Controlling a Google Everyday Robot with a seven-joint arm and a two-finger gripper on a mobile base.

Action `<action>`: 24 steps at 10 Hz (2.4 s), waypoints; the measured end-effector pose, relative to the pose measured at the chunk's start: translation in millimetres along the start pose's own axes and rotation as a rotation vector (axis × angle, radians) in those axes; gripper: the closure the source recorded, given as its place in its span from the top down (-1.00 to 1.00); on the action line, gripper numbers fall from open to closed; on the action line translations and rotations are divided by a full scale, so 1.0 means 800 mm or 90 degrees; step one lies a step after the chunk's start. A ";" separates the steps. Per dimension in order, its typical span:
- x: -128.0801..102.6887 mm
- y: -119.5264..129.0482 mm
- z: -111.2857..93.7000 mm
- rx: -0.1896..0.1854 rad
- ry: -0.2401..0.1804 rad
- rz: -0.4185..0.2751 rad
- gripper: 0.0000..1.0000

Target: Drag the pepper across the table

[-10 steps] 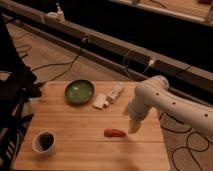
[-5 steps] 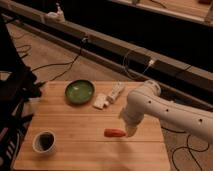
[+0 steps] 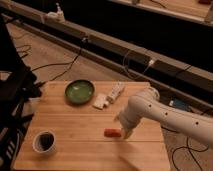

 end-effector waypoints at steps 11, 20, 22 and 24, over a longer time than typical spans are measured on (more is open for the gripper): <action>-0.017 -0.026 0.100 -0.054 -0.060 -0.018 -0.55; 0.023 -0.026 0.079 -0.043 -0.024 -0.001 -1.00; 0.046 -0.021 0.071 -0.042 -0.011 0.025 -1.00; 0.078 -0.015 0.061 -0.043 0.009 0.055 -1.00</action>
